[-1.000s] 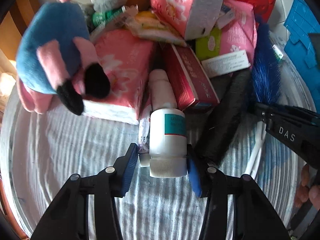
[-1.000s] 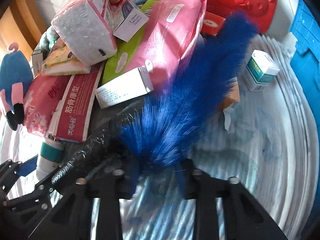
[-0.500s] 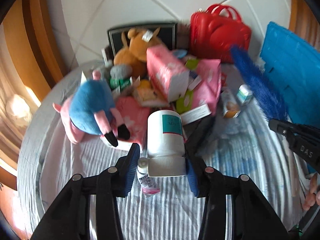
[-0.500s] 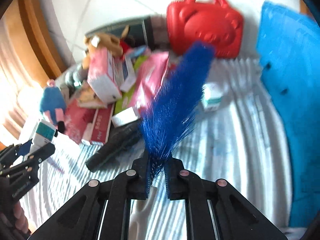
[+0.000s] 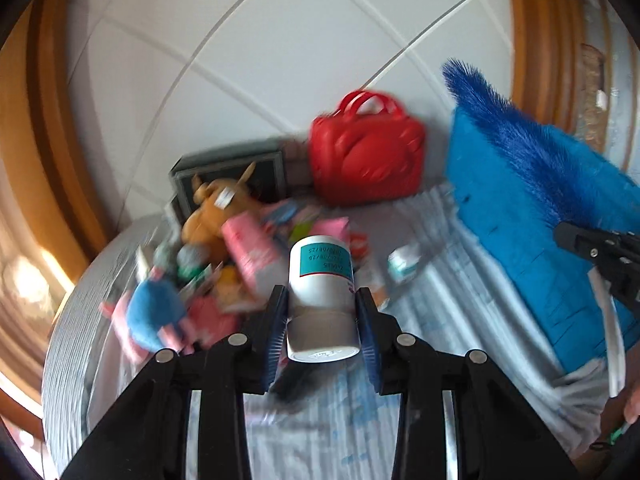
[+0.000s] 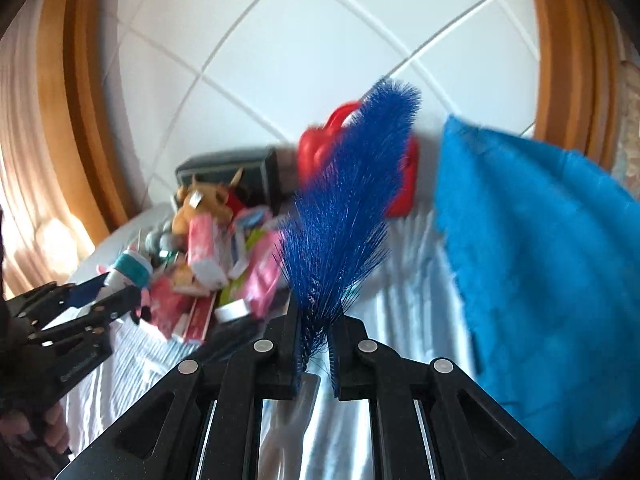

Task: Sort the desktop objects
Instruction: 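Carry bottle and duster into the blue bin and open both tools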

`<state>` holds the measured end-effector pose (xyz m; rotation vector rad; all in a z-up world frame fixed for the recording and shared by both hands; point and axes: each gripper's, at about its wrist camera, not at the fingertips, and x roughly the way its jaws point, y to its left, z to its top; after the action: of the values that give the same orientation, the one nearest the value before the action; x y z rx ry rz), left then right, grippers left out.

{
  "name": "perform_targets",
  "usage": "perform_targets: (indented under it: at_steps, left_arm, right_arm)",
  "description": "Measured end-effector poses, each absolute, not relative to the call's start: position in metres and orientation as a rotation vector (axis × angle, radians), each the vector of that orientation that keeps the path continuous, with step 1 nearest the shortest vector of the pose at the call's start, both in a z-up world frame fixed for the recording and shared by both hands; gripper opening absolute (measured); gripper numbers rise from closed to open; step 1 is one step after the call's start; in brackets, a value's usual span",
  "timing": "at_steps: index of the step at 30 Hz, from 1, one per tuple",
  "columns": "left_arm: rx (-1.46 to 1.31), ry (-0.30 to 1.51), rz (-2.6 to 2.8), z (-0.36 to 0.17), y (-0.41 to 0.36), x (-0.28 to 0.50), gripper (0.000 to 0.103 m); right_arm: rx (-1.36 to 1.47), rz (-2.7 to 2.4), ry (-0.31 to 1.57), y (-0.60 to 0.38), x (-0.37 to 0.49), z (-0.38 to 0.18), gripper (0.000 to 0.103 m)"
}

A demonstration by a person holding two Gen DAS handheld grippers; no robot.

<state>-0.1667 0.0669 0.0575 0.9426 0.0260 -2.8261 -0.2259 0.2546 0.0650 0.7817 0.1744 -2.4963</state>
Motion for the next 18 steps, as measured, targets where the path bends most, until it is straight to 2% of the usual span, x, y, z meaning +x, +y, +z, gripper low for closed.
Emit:
perform_targets:
  at_steps: [5,9,14,18]
  left_arm:
    - [0.819,-0.004,-2.902,0.094,0.124,-0.193,0.034]
    - [0.732,0.005,-2.977,0.125,0.182,-0.216,0.034]
    - [0.689,0.022,-3.086,0.162,0.27,-0.25,0.034]
    - [0.806,0.048,-3.116,0.173,0.333,-0.281,0.033]
  right_arm:
    - [0.713,-2.58,0.152,0.32,-0.238,0.118,0.01]
    - [0.691,-2.667,0.247,0.382,-0.258,0.156,0.011]
    - [0.779,-2.717,0.388,0.453,-0.302,0.163,0.011]
    - [0.888,-2.686,0.428,0.493,-0.335,0.146,0.011]
